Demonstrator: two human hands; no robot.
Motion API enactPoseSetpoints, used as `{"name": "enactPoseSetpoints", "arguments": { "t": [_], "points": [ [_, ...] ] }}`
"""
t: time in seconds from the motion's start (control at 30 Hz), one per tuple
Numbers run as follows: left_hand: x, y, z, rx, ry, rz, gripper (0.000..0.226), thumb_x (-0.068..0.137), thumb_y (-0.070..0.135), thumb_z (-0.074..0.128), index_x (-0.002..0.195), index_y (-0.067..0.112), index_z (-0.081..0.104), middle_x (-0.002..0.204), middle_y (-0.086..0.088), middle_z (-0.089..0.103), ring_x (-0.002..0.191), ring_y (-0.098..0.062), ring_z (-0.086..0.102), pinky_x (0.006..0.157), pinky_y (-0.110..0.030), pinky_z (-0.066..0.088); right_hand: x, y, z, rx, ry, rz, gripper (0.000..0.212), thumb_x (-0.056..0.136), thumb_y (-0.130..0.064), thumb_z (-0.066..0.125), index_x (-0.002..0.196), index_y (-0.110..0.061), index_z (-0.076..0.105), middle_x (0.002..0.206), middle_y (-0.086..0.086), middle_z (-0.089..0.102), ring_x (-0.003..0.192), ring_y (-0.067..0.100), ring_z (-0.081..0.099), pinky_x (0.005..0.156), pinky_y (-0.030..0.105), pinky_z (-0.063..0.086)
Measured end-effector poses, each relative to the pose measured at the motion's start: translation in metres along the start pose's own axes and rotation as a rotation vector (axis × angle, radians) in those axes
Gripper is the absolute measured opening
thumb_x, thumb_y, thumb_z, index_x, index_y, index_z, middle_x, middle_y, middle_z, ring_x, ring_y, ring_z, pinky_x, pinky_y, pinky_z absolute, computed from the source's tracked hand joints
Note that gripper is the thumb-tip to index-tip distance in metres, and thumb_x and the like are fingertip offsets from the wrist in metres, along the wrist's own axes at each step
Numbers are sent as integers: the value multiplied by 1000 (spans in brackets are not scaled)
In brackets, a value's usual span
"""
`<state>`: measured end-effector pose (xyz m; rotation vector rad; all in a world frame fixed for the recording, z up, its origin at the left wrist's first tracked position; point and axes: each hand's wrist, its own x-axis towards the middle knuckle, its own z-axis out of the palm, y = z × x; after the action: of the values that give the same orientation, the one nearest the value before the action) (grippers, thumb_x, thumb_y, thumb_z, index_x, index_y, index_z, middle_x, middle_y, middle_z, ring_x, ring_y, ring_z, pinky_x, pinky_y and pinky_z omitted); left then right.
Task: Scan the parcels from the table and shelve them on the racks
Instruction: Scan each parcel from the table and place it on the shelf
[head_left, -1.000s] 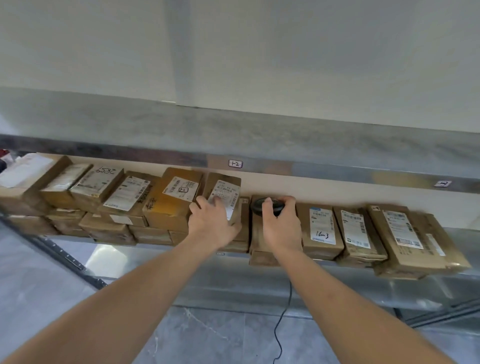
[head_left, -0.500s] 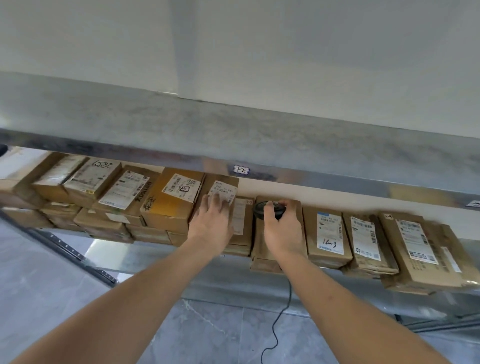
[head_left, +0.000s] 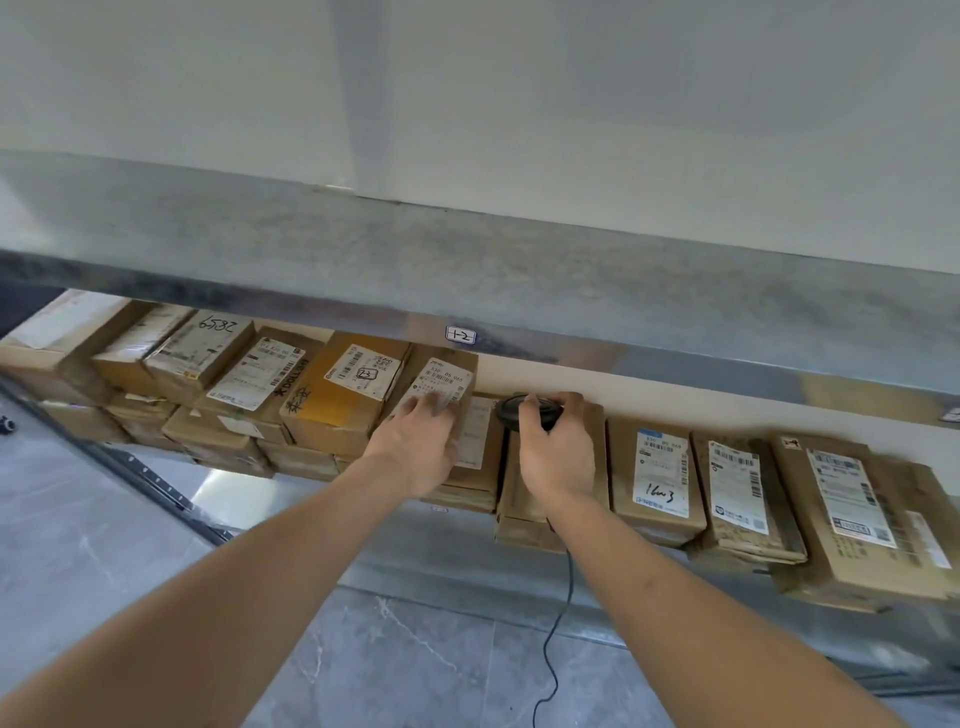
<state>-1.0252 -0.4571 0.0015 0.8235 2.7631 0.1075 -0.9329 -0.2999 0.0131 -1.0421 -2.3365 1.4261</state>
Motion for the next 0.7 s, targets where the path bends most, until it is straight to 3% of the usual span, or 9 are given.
{"name": "enactPoseSetpoints", "arguments": {
  "t": [0.1, 0.27, 0.4, 0.53, 0.7],
  "points": [
    [-9, 2, -6, 34, -6, 44, 50, 102, 33, 50, 149, 17, 41, 152, -10, 40, 139, -33, 40, 110, -52, 47, -9, -3, -4, 6, 21, -6, 24, 105, -50, 51, 120, -34, 44, 107, -6, 62, 114, 33, 66, 100, 44, 51],
    [-27, 4, -20, 81, 32, 127, 47, 101, 38, 49, 143, 17, 47, 148, -10, 46, 134, -34, 46, 108, -50, 47, -29, -11, -10, 58, 83, 5, 44, 104, -51, 52, 139, -25, 47, 125, 5, 68, 117, 32, 64, 98, 40, 48],
    [-45, 6, -35, 113, 82, 245, 50, 100, 41, 49, 144, 16, 47, 147, -9, 48, 134, -35, 47, 110, -50, 44, -55, -16, -11, 44, 204, 20, 40, 104, -54, 51, 131, -25, 48, 114, 3, 69, 103, 30, 65, 88, 39, 50],
    [-67, 6, -48, 98, 119, 377, 56, 101, 47, 48, 151, 20, 44, 154, -7, 44, 142, -34, 42, 115, -52, 40, -98, -20, -13, 104, 356, 21, 36, 102, -55, 52, 124, -25, 50, 108, 0, 68, 102, 28, 65, 93, 48, 54],
    [-105, 18, -59, 108, 170, 562, 57, 101, 48, 49, 151, 21, 46, 157, -7, 44, 143, -33, 42, 116, -52, 38, -163, -21, -24, 119, 526, 72, 31, 105, -49, 51, 123, -25, 49, 106, -2, 65, 98, 27, 63, 91, 41, 50]
  ]
}}
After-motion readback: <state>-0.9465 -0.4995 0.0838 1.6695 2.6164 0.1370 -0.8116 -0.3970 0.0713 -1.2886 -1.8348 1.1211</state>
